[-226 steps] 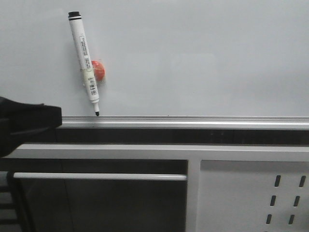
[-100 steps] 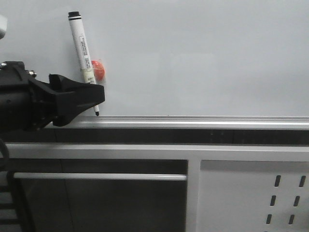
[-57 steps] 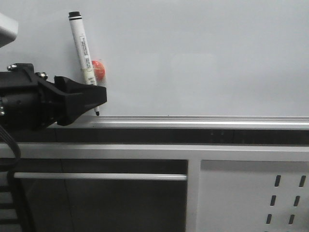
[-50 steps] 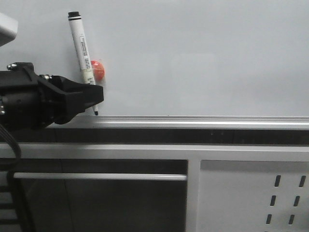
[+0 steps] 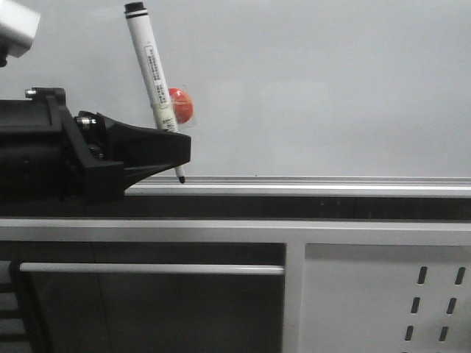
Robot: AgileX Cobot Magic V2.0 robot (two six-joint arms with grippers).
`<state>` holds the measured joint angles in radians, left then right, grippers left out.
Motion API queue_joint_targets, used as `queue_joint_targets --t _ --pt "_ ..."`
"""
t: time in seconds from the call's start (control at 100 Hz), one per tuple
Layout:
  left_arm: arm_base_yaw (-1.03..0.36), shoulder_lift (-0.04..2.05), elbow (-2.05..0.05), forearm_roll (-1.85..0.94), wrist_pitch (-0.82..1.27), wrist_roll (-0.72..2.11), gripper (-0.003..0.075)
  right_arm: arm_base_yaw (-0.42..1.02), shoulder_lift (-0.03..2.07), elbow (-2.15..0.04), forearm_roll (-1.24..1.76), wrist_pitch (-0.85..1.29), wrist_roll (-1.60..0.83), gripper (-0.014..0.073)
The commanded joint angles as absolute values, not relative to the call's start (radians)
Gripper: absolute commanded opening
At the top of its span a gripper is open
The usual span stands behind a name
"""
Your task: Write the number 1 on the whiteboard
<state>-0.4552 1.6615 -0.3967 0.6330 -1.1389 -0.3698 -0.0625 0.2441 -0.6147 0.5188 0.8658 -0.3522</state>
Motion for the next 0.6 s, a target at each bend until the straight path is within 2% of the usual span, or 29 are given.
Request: queue_joint_targets --t 0.0,0.18,0.37,0.59 --pt "-0.461 1.584 -0.412 0.717 -1.247 -0.364 -0.0018 -0.063 0.297 -0.647 0.637 0.871 -0.485 -0.0076" --pt "-0.461 1.448 -0.416 0.927 -0.881 -0.364 -0.0018 -0.063 0.379 -0.647 0.752 0.946 -0.634 -0.0076" --pt "-0.464 1.277 -0.425 1.122 -0.617 -0.469 -0.0018 -0.058 0.47 -0.651 0.887 1.002 -0.783 -0.0071" --pt "-0.621 1.128 -0.447 1.255 -0.149 -0.583 -0.0018 -0.013 0.572 -0.67 0.903 1.022 -0.805 -0.0071"
